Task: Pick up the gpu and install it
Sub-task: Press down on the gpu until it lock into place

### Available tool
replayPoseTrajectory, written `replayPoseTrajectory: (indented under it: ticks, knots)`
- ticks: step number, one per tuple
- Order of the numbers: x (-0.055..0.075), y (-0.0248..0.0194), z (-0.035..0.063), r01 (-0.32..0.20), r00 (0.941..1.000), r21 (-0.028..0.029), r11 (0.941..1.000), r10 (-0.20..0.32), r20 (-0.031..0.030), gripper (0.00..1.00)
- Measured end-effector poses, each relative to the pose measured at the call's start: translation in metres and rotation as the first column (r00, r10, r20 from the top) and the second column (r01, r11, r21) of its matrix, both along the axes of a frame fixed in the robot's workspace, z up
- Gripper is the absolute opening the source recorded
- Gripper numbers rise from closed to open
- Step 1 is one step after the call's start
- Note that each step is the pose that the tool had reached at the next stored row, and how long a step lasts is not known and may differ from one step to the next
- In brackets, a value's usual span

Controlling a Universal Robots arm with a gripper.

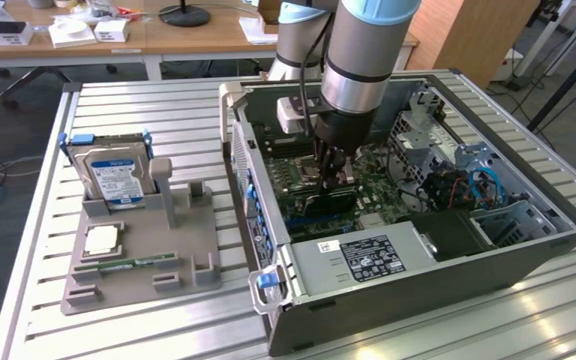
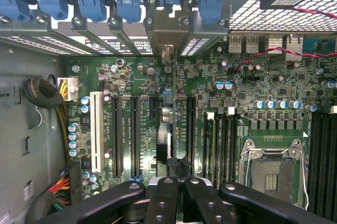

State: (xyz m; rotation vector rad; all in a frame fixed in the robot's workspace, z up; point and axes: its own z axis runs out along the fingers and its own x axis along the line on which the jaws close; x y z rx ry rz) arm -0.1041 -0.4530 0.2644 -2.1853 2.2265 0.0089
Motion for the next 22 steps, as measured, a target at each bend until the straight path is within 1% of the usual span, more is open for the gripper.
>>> replayPoseTrajectory:
  ticks: [3,4,13,22]
  knots:
    - [0.0000,0.0000,-0.0001,0.000,1.0000,-0.0001,1.0000,0.000,0.0000,0.10]
    - [0.0000,0.0001,-0.0008,0.000,1.0000,0.0010,1.0000,0.000,0.0004,0.10]
    - [0.0000,-0.0001,-0.0010,0.000,1.0000,-0.0006,1.0000,0.000,-0.0003,0.10]
    - [0.0000,0.0000,-0.0013,0.000,1.0000,0.0000,1.0000,0.000,0.0000,0.10]
